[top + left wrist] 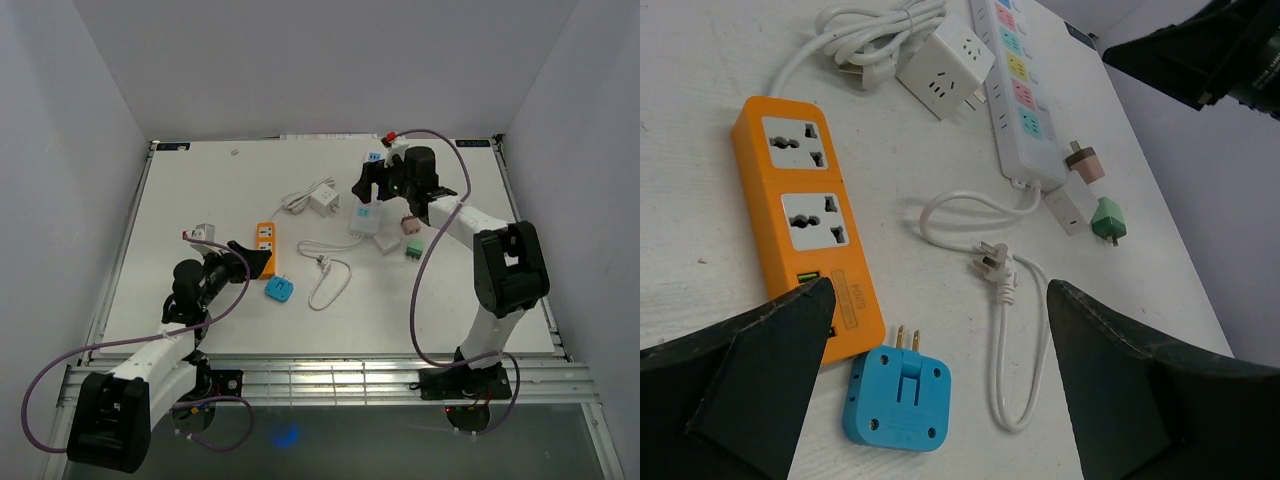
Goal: Insert the plug
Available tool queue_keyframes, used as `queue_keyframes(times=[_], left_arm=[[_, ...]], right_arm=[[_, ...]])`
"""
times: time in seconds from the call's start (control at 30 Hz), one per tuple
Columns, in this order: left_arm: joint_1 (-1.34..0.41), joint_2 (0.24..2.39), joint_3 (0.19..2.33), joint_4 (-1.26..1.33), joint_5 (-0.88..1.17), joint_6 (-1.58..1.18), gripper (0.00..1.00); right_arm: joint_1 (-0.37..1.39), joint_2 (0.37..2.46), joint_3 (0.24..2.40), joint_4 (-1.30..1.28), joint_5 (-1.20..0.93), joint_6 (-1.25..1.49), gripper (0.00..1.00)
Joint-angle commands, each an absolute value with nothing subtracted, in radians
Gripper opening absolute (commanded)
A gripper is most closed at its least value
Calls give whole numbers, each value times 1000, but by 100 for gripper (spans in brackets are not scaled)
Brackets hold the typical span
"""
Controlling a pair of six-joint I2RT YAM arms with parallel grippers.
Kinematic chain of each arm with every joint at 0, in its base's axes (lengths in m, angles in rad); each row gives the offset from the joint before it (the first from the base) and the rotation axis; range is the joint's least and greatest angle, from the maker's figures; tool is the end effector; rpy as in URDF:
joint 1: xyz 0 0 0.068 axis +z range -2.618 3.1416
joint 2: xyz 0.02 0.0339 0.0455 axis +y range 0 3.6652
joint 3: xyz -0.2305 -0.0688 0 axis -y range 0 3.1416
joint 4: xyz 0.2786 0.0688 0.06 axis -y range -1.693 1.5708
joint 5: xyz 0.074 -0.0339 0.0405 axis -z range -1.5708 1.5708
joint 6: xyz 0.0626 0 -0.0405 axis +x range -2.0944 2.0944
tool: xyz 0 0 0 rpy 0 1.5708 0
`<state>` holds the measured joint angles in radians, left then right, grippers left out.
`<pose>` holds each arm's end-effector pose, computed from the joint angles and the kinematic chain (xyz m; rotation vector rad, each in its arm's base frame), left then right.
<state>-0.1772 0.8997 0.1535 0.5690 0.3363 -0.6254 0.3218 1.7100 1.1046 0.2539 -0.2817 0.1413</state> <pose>0.2454 -0.0649 0.1255 -0.1510 1.8150 -0.8712 0.4130 0.1560 0.1864 -0.3665 1.9164 0.5792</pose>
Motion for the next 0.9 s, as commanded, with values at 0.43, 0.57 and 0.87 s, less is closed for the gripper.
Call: queue_keyframes(times=[0.43,0.57,0.87], left_arm=[[-189,937,179,584,364,-630,98],[-189,939,181,583,362,-627,98],[-190,945,186,575,357,-626,98]], right_arm=[[472,2167,1724,-175,-330,-221,89],[483,2195,1755,-192,-341,-229,89],[520,2230,1778,-209,-267,-261,95]])
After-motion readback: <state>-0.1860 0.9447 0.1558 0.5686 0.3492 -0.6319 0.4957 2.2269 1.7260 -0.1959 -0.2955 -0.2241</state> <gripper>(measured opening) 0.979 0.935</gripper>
